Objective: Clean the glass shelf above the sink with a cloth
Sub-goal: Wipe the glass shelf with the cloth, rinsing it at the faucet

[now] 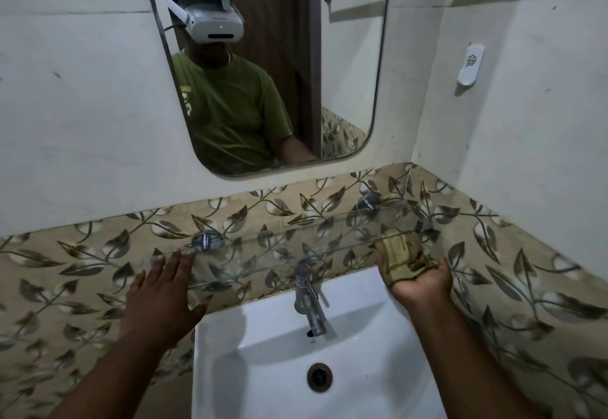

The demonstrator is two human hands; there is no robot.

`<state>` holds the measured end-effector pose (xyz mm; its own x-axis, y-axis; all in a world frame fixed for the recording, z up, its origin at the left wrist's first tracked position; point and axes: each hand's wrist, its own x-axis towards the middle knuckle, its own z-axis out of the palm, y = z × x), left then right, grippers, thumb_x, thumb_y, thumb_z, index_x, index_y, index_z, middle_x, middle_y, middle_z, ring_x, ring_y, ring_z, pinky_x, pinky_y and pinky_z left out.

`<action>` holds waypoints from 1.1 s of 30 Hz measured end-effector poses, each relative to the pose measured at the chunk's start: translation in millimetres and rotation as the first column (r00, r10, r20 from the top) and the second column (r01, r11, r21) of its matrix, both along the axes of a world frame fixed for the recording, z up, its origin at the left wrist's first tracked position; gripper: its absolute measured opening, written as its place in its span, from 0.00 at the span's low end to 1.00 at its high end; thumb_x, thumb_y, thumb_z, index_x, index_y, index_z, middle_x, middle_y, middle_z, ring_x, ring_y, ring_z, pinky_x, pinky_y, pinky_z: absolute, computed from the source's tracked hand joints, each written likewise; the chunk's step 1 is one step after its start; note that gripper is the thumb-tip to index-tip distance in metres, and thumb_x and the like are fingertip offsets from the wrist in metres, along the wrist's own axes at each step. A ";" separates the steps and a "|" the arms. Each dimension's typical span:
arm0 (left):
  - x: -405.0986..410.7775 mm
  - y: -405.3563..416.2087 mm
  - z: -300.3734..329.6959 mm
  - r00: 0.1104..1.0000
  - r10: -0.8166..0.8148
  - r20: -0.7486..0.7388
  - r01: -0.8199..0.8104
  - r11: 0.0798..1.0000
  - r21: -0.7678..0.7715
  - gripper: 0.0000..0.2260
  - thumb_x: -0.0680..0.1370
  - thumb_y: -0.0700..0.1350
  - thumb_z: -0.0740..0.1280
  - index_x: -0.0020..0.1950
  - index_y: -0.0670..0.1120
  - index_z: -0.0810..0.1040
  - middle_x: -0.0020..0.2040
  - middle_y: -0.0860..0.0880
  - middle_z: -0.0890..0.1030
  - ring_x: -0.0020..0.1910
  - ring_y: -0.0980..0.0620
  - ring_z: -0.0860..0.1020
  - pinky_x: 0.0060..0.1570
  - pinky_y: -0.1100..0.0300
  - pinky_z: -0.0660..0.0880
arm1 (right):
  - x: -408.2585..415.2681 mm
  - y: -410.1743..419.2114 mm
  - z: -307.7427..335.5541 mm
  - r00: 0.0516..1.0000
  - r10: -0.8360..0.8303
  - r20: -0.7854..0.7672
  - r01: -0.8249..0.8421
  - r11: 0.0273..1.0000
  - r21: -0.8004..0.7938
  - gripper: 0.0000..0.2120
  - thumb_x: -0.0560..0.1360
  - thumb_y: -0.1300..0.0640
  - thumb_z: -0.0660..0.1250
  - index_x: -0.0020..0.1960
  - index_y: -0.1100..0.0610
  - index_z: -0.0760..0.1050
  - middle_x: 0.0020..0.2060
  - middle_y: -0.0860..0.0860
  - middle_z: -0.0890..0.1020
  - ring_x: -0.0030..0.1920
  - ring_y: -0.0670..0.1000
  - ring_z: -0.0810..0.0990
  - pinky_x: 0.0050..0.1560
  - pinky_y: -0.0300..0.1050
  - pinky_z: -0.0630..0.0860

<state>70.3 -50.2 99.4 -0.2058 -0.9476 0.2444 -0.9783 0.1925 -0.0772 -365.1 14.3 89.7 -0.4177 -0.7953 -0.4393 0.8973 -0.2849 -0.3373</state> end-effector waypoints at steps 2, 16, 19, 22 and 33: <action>0.5 -0.8 -0.5 1.000 0.003 0.003 -0.003 1.000 -0.008 0.48 0.65 0.66 0.72 0.79 0.52 0.54 0.79 0.47 0.59 0.77 0.44 0.58 0.72 0.41 0.60 | -0.4 3.7 -2.3 1.000 0.002 0.007 -0.001 1.000 -0.010 0.33 0.81 0.37 0.47 0.67 0.57 0.79 0.63 0.62 0.82 0.61 0.63 0.80 0.62 0.58 0.73; 2.2 -5.5 -8.0 1.000 0.016 0.010 -0.016 1.000 -0.023 0.49 0.63 0.66 0.72 0.79 0.50 0.57 0.78 0.46 0.63 0.76 0.43 0.61 0.70 0.39 0.62 | 41.9 42.8 -41.8 0.976 0.212 0.055 -0.218 0.966 0.140 0.30 0.78 0.36 0.60 0.65 0.58 0.80 0.62 0.63 0.82 0.63 0.65 0.80 0.59 0.58 0.76; 1.6 -7.0 -8.7 1.000 0.013 0.010 -0.013 1.000 -0.021 0.49 0.64 0.66 0.71 0.79 0.50 0.55 0.79 0.46 0.60 0.77 0.44 0.58 0.71 0.40 0.60 | 74.8 57.7 -44.6 0.946 0.319 0.060 -0.324 0.919 0.223 0.26 0.77 0.41 0.65 0.65 0.59 0.79 0.63 0.64 0.81 0.63 0.67 0.79 0.58 0.61 0.77; 2.2 -7.8 -10.2 1.000 0.008 0.000 -0.008 1.000 -0.029 0.49 0.64 0.66 0.71 0.79 0.50 0.56 0.79 0.46 0.60 0.77 0.43 0.59 0.71 0.40 0.60 | 113.4 68.5 -37.4 0.884 0.467 0.008 -0.453 0.854 0.255 0.16 0.81 0.55 0.61 0.56 0.65 0.82 0.54 0.67 0.84 0.46 0.67 0.86 0.46 0.62 0.83; 0.4 -1.0 -6.8 0.999 -0.006 -0.049 0.006 1.000 0.002 0.48 0.68 0.67 0.67 0.80 0.50 0.48 0.81 0.48 0.53 0.79 0.44 0.51 0.75 0.43 0.53 | 165.3 16.3 104.9 0.469 0.442 -0.764 -0.389 0.881 0.271 0.15 0.79 0.63 0.69 0.65 0.55 0.77 0.54 0.57 0.85 0.50 0.59 0.86 0.48 0.57 0.85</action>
